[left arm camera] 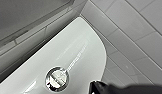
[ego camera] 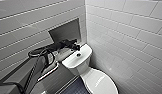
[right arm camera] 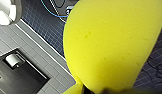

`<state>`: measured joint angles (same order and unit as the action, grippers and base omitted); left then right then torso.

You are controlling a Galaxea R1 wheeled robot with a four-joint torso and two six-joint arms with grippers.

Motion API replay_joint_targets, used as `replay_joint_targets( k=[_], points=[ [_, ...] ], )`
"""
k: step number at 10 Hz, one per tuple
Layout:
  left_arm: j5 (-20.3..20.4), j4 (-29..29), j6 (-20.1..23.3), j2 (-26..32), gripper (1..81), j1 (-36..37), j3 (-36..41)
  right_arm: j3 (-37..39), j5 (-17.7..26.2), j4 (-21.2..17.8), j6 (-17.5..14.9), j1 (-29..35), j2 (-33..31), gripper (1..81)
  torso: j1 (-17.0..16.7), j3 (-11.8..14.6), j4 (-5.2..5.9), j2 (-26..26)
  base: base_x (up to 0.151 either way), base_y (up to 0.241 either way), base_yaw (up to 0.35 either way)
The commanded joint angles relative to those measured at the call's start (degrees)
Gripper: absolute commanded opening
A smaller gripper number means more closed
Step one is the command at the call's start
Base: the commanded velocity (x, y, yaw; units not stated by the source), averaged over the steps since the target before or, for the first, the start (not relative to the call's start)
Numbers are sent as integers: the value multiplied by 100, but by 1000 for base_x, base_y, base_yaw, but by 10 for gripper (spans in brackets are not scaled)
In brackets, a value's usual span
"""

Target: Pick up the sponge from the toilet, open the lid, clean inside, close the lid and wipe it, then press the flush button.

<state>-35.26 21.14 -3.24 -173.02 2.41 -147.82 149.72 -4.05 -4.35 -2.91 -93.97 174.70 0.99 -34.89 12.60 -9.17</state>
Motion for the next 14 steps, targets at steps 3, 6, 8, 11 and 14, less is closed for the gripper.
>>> replay_joint_targets(
  k=[3, 6, 8, 11, 14],
  points=[
    [-183, -207, 8, 30, 10, 1020, -238, -138, 537, 75, -16, -233, 146, 10, 0, -313, 0, 0, 0, 0, 0],
    [-122, -295, 8, 13, 10, 1028, -291, -190, 537, 75, -16, -224, 146, 10, -2, -325, 0, 2, 0, 0, 0],
    [-43, -312, 8, -22, 10, 1029, -335, -226, 537, 84, -16, -215, 146, 10, 2, -446, 0, 5, 0, 0, 0],
    [309, -382, 17, -40, 10, 958, -388, -199, 537, 101, -16, -250, 137, 10, 2, -448, 0, 7, 0, 0, 0],
    [344, -444, 8, -49, 10, 800, -397, -226, 537, 101, -16, -242, 138, 10, 2, -844, 0, 7, 0, 0, 0]
  ],
)
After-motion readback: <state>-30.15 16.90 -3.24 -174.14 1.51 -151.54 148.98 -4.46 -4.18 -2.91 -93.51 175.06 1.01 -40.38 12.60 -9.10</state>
